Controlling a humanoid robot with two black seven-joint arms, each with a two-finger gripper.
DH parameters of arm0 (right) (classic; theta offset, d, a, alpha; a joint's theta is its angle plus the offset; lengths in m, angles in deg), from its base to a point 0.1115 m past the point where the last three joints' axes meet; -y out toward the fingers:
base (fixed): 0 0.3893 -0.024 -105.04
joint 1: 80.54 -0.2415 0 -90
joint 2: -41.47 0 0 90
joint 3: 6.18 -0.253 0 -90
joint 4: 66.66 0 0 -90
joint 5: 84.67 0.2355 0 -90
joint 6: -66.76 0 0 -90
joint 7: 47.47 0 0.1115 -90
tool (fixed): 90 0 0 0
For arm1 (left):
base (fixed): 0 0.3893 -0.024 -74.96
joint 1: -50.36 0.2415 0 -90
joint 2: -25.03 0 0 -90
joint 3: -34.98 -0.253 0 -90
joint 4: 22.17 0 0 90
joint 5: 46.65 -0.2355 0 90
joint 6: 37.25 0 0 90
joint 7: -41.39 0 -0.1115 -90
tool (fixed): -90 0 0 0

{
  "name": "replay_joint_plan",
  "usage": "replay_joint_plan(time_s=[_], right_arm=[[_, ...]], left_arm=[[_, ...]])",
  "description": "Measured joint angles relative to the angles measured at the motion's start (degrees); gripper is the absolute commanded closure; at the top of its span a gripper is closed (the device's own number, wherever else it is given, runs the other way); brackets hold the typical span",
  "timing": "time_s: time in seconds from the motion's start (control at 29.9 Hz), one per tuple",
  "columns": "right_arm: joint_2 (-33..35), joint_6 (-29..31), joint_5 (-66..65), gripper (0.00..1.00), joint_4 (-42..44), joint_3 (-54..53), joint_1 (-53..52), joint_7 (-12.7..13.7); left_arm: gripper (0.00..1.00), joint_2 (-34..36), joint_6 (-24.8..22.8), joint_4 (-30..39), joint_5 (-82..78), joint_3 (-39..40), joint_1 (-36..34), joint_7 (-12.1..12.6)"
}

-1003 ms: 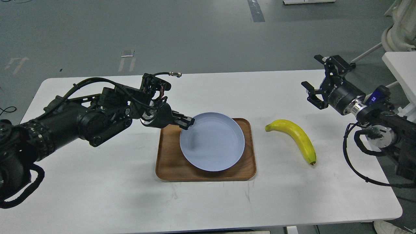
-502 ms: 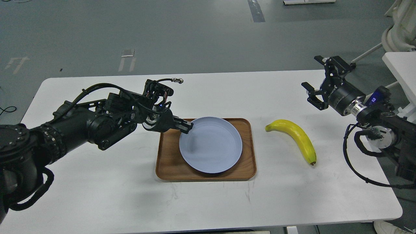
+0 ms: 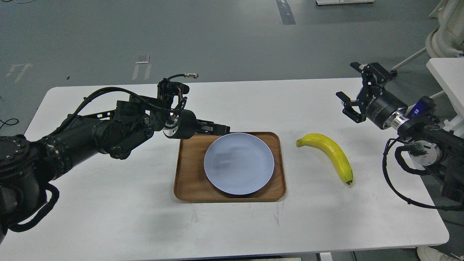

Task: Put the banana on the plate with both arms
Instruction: 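Release the plate and withdraw the left gripper upward, then reach the right gripper down to the yellow banana and grasp it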

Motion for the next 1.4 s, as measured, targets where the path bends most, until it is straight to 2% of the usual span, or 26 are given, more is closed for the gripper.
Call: replay_joint_plan(time_s=[0.2, 0.33, 0.47, 0.6, 0.7, 0.8, 1.07, 1.27, 1.4], right_arm=[[0.0, 0.0, 0.0, 0.01, 0.0, 0.1, 0.0, 0.0], [0.0, 0.0, 0.0, 0.01, 0.0, 0.1, 0.2, 0.0], [0.0, 0.0, -0.1, 0.01, -0.1, 0.2, 0.2, 0.0], [1.2, 0.0, -0.7, 0.01, -0.3, 0.6, 0.1, 0.0], [2.4, 0.0, -3.0, 0.01, -0.6, 2.2, -0.7, 0.0], [3.9, 0.0, -9.9, 0.01, -1.0, 5.8, -3.9, 0.0], [8.9, 0.0, -39.2, 0.01, -6.9, 16.4, -16.1, 0.0], [7.5, 0.0, -60.8, 0.01, -8.6, 25.9, -23.7, 0.0], [4.8, -0.1, -67.2, 0.01, -8.2, 34.3, -26.2, 0.0]], left_arm=[[0.02, 6.5, -0.5, 0.7, 32.0, 2.1, 0.6, -2.5], [0.02, 12.5, -2.4, 1.6, 45.7, 5.3, 3.6, -2.8], [0.02, 17.1, -3.5, 2.2, 52.0, 12.6, 9.3, -2.8], [0.02, 18.5, -3.6, 2.3, 53.6, 23.2, 17.8, -2.8], [0.02, 18.7, -3.6, 2.2, 53.6, 27.3, 22.0, -2.8], [0.02, 19.0, -3.6, 2.2, 53.7, 28.4, 23.9, -2.8], [0.02, 18.9, -3.6, 2.3, 53.7, 29.3, 24.4, -2.8], [0.02, 18.9, -3.6, 2.4, 53.7, 29.9, 24.2, -2.8], [0.02, 19.5, -3.6, 2.4, 53.7, 29.9, 24.2, -2.8]])
